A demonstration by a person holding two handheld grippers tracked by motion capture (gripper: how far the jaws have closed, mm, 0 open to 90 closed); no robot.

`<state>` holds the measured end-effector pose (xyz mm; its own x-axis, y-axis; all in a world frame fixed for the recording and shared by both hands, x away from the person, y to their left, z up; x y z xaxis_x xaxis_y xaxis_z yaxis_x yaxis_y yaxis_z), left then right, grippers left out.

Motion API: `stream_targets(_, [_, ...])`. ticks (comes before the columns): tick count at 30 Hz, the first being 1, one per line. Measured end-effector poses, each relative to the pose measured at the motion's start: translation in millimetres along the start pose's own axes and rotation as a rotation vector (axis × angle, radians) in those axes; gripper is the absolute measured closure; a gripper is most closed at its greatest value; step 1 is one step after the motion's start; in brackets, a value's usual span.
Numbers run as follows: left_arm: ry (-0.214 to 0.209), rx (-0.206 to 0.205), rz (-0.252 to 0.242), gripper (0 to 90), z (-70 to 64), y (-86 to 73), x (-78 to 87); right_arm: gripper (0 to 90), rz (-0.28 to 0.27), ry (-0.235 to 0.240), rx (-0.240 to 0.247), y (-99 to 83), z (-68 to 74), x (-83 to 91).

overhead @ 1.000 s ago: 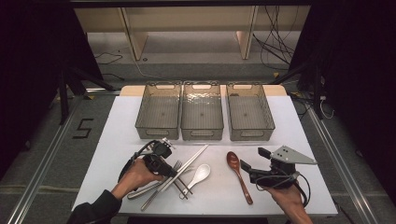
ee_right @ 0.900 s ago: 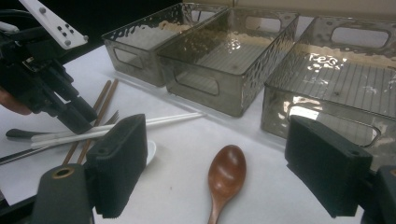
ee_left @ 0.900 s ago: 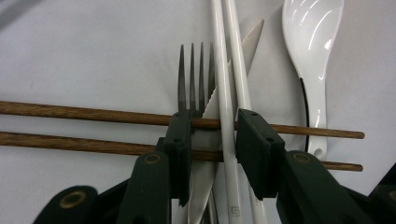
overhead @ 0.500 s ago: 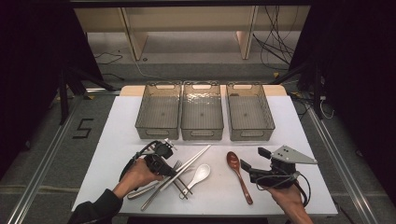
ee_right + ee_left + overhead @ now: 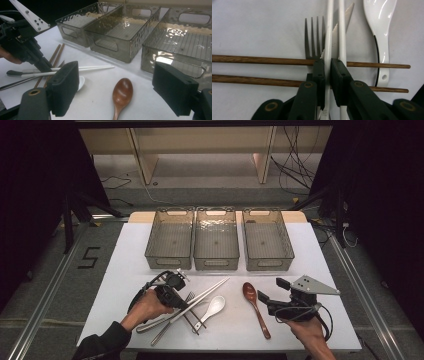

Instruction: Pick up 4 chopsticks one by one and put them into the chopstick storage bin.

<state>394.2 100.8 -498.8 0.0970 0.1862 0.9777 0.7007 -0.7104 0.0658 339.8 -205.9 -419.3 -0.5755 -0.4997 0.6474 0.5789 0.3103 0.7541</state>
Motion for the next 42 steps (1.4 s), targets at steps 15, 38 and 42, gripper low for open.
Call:
stream_targets(15, [0.017, -0.047, -0.074, 83.5, 2.7, -2.4, 16.2, 22.9, 0.000, 0.001, -0.003, 0.1, -0.6, 0.2])
stream_targets(38, [-0.007, -0.015, -0.332, 83.4, 20.2, -6.0, 68.3, 22.8, -0.007, -0.004, -0.002, 0.5, -1.1, 1.4])
stream_targets(42, [-0.003, -0.007, -0.371, 83.4, 24.3, -4.7, 78.5, 22.8, -0.010, -0.006, -0.006, 0.5, -1.7, 1.4])
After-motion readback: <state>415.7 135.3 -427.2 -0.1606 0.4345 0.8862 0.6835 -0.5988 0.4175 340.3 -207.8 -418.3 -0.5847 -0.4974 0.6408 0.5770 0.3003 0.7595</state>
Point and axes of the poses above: each handheld gripper's, and its own axes: x roughly backward along the jaws, y roughly out of its top, z roughly to its left, the point moved 5 cm from there along -x, roughly forward along the jaws, and after that the axes turned 15 degrees about z, right-handed, at the moved point
